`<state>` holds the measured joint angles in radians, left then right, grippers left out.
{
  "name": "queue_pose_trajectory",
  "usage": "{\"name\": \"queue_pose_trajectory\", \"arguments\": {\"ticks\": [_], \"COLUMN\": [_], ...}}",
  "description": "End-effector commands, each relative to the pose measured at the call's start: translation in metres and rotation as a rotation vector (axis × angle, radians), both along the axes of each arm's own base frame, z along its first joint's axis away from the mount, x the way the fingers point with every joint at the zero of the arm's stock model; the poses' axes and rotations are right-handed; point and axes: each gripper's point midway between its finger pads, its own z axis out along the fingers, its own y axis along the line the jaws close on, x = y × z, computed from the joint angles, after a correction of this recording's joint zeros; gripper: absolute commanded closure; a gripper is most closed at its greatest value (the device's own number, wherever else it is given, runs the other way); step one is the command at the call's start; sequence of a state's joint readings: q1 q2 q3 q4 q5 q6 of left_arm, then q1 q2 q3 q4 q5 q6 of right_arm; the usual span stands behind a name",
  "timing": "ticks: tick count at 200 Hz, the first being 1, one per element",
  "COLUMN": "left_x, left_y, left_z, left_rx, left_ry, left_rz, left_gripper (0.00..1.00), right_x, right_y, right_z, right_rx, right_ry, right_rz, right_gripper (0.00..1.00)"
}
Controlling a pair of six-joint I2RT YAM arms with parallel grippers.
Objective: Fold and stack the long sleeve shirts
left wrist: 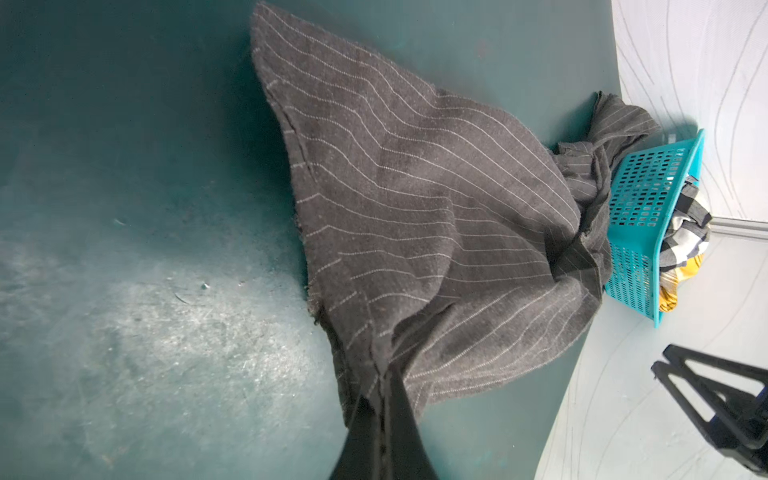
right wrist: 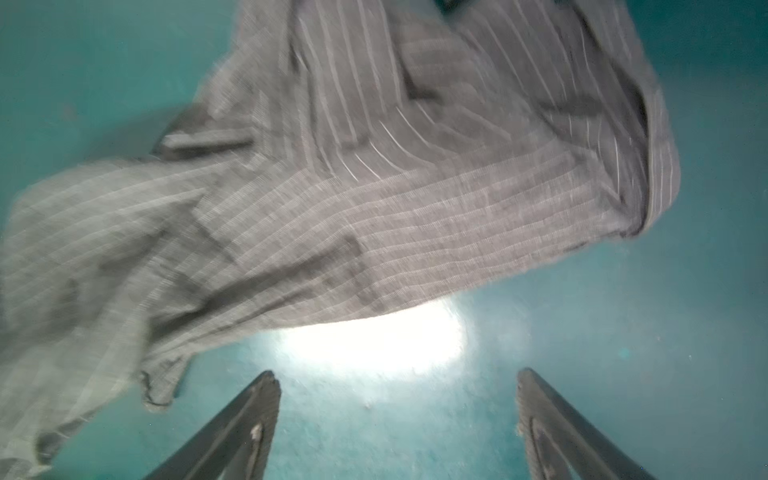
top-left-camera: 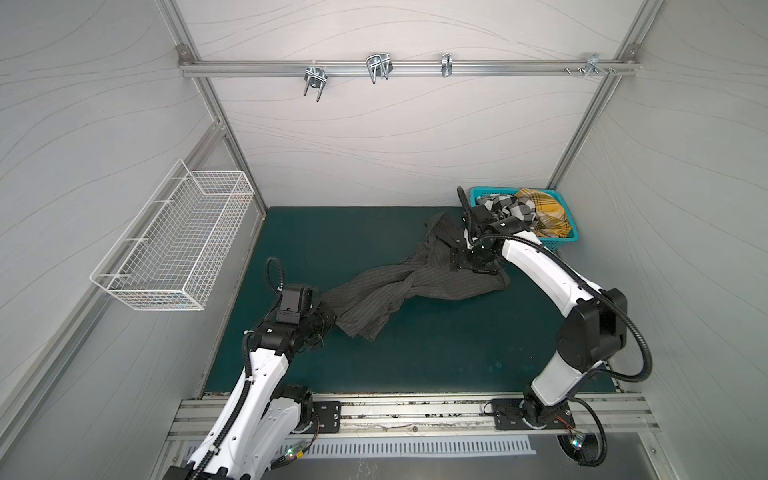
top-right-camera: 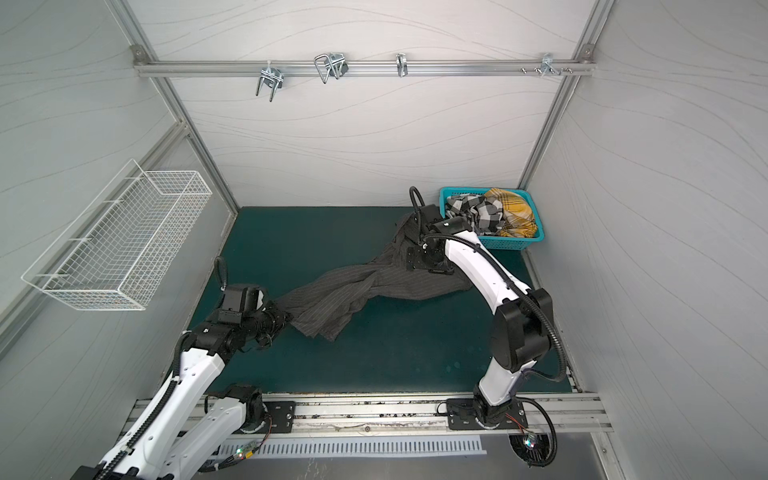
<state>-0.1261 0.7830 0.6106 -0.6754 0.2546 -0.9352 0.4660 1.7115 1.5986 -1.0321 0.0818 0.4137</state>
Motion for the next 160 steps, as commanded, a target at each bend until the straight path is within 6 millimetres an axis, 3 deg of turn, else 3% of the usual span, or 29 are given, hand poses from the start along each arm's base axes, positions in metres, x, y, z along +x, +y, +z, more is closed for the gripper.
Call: {"name": "queue_pose_trajectory", "arguments": {"ticks": [1,12,52,96,139,160], "left_x": [-0.003,-0.010,-0.034,-0.035,-0.036,-0.036], "left_y": [-0.005,-0.008,-0.013,-0.015,-0.013,-0.011], "left_z": [0.009,0.002,-0.030,-0.030,-0.029,-0.030], "left_rx": [-0.040,-0.056,-0.120,-0.114,-0.102,-0.087], "left_ry": [-0.016,0.013,0.113,0.117,0.102,0.100], "left_rz": [-0.015,-0.020,0.010,-0.017,-0.025,-0.024], "left_gripper": [1.00,1.00,1.00,1.00,1.00,1.00], "right_x": [0.031,0.043,0.086,0.119,0.133,0.137], "right_y": [0.018,0.029,0.063,0.082,0.080,0.068], "right_z": [0.005,0.003,-0.032,-0.071,-0.105,-0.108], "right_rx": [-0.026,-0.038,-0.094,-0.088,-0.133,-0.138], "right_ry": [-0.063,-0.068,-0.051,-0.043,0.004,0.021], "right_rz": [0.021,0.038,0.080,0.083,0.070,0.042], "right_gripper": [0.10,0.09,0.17,0.32,0.58,0.78]}}
